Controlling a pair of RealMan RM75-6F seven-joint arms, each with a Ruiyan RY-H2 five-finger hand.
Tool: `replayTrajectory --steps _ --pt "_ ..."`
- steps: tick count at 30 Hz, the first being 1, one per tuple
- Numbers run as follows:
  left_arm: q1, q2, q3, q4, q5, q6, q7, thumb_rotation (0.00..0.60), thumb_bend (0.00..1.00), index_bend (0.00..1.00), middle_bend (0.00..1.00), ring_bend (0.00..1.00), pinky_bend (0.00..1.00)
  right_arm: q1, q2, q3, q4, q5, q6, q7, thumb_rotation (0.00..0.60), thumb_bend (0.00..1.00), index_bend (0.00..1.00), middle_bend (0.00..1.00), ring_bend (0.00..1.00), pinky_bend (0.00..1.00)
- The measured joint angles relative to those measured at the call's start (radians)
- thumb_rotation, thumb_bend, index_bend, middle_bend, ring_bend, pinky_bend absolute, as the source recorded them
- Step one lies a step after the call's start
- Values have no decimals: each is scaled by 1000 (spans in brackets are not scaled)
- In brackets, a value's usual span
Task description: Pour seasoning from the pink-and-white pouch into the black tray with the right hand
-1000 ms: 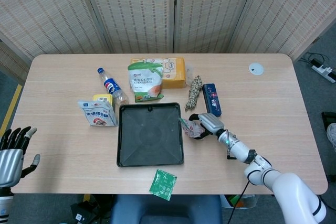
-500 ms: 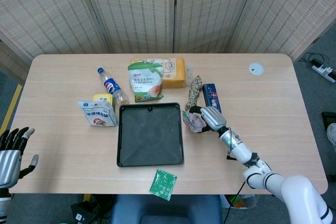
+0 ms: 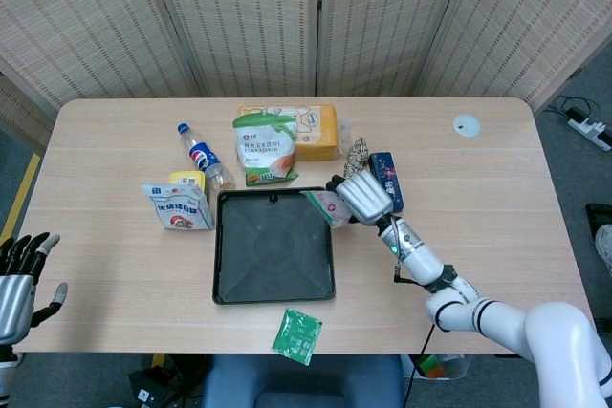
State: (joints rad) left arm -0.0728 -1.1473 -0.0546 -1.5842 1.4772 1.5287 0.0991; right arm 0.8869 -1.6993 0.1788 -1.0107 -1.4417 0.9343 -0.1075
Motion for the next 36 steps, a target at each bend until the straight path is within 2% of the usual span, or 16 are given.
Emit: replayTrajectory --steps 5,10,26,36 --pt "3 -2 1 11 -1 0 -13 600 440 148 133 100 0 58 -9 27 -35 54 -66 -205 600 268 752 676 1000 1000" --pt "4 -7 1 24 -3 -2 -25 600 439 148 133 100 0 98 -35 31 -41 78 -93 -342 600 269 752 682 1000 1000" --pt "3 -16 1 44 0 -8 -42 600 439 145 133 100 0 153 -100 -52 43 30 -103 -670 600 268 757 695 1000 1000" --pt "3 -23 0 49 -1 -11 -45 600 439 142 133 100 0 176 -163 -58 107 34 -106 -847 600 269 762 709 1000 1000"
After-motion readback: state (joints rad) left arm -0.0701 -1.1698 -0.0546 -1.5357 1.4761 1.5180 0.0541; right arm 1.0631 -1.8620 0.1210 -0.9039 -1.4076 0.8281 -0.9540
